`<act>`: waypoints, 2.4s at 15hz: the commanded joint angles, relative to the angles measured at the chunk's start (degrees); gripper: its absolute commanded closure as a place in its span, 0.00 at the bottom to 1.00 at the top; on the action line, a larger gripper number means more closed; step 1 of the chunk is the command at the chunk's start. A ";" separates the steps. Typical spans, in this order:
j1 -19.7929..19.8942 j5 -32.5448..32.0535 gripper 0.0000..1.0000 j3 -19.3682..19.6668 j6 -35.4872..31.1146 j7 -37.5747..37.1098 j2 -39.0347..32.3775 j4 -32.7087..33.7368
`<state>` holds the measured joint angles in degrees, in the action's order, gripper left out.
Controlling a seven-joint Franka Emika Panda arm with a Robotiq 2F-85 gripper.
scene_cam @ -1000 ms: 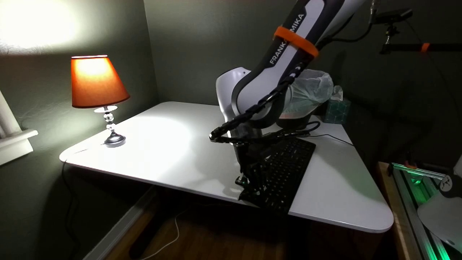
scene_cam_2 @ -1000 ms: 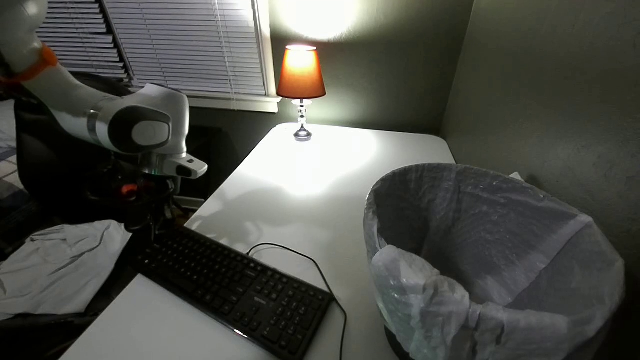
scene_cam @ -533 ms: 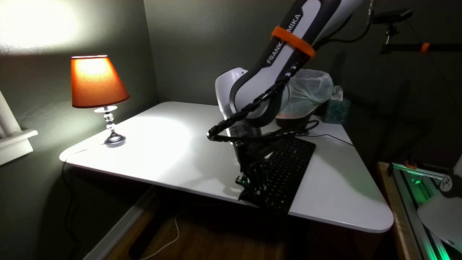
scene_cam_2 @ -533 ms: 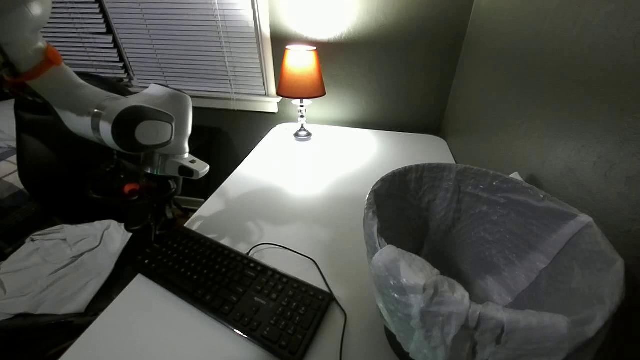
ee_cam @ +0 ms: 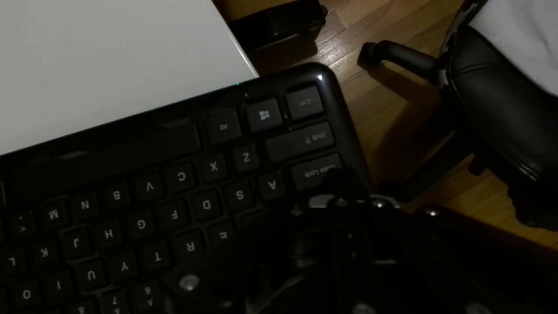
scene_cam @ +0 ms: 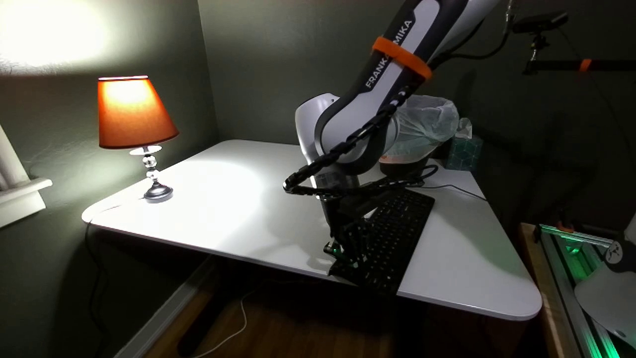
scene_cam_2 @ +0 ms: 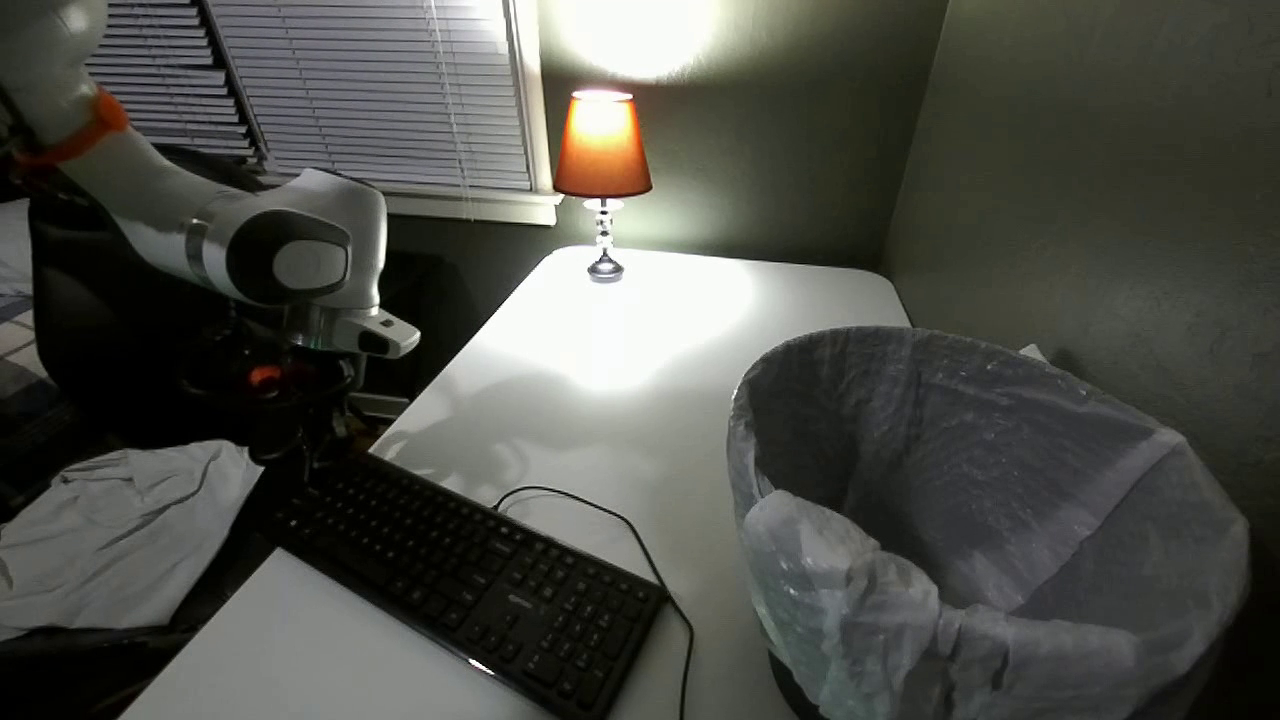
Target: Press the caps lock key of the keyboard
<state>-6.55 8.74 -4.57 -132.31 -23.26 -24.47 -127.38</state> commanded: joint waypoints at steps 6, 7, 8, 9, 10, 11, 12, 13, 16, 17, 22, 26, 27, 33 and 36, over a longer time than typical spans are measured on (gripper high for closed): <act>-2.45 -1.07 1.00 1.03 1.27 -2.13 1.97 -0.66; -2.75 -1.39 1.00 1.15 1.11 -2.71 2.52 -0.99; -3.02 -1.63 1.00 1.24 0.97 -3.24 3.02 -1.26; -3.28 -1.95 1.00 1.35 1.01 -3.76 3.46 -1.41; -3.58 -2.29 0.74 1.51 0.86 -4.51 4.01 -1.67; -3.82 -2.73 0.73 1.69 0.94 -5.23 4.51 -1.84; -4.11 -3.30 0.68 1.89 0.82 -6.19 5.07 -2.09; -4.41 -3.98 0.60 2.13 0.72 -7.19 5.65 -2.39; -4.97 -6.00 0.38 2.65 0.92 -9.75 7.24 -3.10; -5.16 -6.79 0.31 2.82 1.01 -10.74 7.86 -3.40; -5.35 -10.42 0.00 2.72 0.92 -15.65 11.29 -5.51; -5.33 -13.08 0.00 2.30 0.89 -19.20 14.56 -7.40; -5.32 -13.78 0.00 2.17 0.79 -20.15 15.45 -7.97; -4.85 -18.07 0.00 1.13 0.54 -25.14 20.78 -11.48; -4.64 -20.62 0.00 0.29 0.68 -28.46 24.02 -13.54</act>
<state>-11.07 -8.75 -3.30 -132.31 -47.21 -5.30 -137.20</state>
